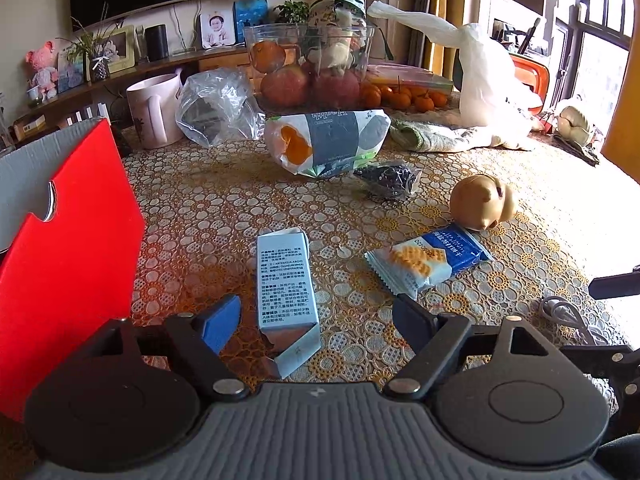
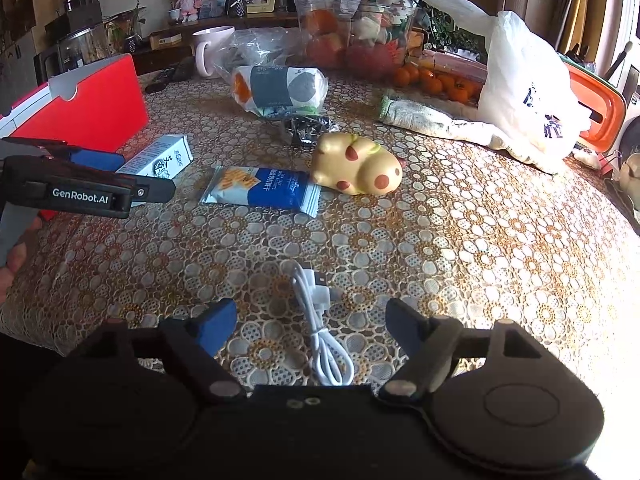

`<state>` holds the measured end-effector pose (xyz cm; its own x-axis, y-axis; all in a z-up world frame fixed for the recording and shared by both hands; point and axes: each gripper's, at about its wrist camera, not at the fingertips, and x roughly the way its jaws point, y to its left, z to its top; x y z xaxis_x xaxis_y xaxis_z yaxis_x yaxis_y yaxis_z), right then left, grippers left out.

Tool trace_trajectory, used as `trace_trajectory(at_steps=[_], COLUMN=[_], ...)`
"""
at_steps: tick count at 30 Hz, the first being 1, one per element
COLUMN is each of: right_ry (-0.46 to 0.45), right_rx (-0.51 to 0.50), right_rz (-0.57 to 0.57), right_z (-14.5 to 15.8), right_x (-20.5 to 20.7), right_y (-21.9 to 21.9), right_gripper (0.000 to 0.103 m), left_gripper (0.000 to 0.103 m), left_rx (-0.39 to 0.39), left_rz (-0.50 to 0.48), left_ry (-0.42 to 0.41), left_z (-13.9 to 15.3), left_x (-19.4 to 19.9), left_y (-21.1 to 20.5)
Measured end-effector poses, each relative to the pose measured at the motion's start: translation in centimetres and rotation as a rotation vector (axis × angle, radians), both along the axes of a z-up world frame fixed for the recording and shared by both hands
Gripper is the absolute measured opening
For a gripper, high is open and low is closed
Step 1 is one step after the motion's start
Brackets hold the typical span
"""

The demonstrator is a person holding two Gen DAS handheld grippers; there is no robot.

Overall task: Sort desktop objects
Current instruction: 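Grasp the white milk carton with the left tool while the right grasps the white cable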

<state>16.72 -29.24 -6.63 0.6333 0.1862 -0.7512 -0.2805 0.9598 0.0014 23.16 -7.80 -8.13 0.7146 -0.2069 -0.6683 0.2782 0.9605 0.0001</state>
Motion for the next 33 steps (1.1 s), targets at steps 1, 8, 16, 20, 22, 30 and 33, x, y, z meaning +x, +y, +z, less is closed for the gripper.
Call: trace_trajectory(at_steps=[1,8,16,20,22,30,33], right_ry=[0.002,0.022,0.019,0.02,0.019,0.019,0.017], right_rx=[-0.002,-0.015,-0.024,-0.022,-0.019,-0.024,-0.023], right_rz=[-0.002,-0.004,0.007,-0.001,-0.005,-0.004,-0.007], right_z=[0.0,-0.3,-0.2,-0.2,-0.2,0.1,0.3], right_x=[0.1,0.3,0.1,0.1,0.1,-0.1,-0.2], right_y=[0.0,-0.1,0.2,0.1,0.0,0.1,0.0], right_gripper=[0.079,0.043,0.033,0.031,0.02,0.011,0.009], left_gripper=[0.081,0.063,0.051,0.04,0.035,0.031,0.03], left_rx=[0.0,-0.003,0.002,0.004,0.003,-0.003,-0.001], left_rz=[0.002,0.017,0.024,0.036,0.045,0.046,0.034], left_ry=[0.0,0.005,0.0,0.004,0.007,0.0,-0.006], left_z=[0.0,-0.1,-0.1,-0.1,-0.1,0.4,0.6], left_x=[0.1,0.3,0.3,0.5,0.6,0.3,-0.1], left_y=[0.0,0.2,0.2,0.5,0.7,0.9,0.8])
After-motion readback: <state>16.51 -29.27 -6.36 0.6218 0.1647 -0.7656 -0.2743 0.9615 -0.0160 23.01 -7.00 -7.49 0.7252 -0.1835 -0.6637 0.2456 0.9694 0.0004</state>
